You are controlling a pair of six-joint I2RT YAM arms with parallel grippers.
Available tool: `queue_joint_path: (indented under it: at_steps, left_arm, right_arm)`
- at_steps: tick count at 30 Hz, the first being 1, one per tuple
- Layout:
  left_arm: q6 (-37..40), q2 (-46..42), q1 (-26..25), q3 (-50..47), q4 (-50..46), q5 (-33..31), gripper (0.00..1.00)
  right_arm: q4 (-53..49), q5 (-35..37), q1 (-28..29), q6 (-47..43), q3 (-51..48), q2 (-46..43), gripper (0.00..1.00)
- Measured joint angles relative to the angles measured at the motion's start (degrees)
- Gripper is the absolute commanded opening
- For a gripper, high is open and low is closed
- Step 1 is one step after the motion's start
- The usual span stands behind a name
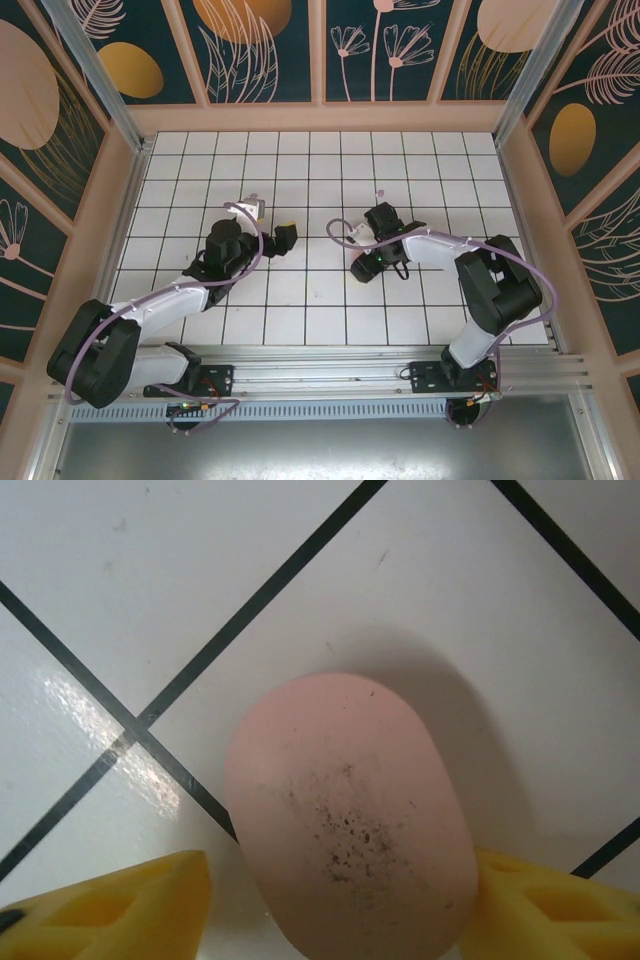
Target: Insert wireless bluetooth earbuds into charging case
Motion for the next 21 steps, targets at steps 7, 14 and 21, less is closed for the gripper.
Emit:
queue_joint_path:
  at_steps: [7,14,21]
  left_arm:
    - [3.2,-1.0,0.0,0.9,-0.5,4.7,0.94]
    - [8.8,-4.7,0.0,0.7,-0.6,6.1,0.88]
    - [23.0,-10.3,0.0,-1.4,-2.8,13.4,0.79]
  right_arm:
    - [-1.4,0.6,0.0,-1.4,1.1,0.0,0.38]
    - [-2.3,1.0,0.1,-1.7,2.0,0.3,0.31]
    - [-2.9,-0.6,1.6,-2.9,2.6,0.0,0.25]
